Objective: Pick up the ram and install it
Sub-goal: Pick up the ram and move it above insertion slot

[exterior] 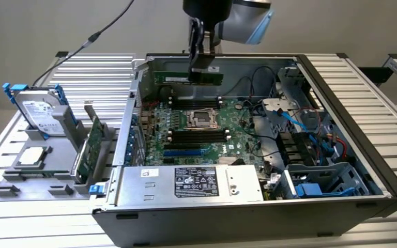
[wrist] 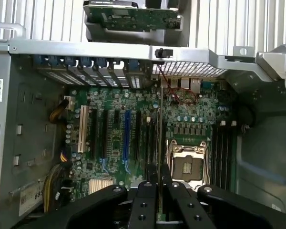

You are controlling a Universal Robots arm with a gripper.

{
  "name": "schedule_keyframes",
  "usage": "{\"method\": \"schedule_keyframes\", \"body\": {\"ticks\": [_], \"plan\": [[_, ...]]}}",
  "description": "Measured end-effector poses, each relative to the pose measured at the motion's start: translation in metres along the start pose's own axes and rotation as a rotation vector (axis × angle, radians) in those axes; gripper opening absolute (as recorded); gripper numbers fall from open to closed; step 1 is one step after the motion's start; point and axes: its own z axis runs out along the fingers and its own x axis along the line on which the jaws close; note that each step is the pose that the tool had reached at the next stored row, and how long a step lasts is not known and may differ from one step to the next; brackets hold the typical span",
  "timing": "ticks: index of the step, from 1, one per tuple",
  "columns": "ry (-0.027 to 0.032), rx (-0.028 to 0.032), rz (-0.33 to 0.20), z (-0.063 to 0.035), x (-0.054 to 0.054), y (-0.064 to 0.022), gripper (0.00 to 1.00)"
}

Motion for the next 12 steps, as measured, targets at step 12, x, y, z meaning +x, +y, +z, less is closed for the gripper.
{"method": "schedule_keyframes", "body": {"ticks": [12], "plan": [[0.0121, 0.0233, 0.002, 0.0051, -0.023, -0.0174, 0.14]]}}
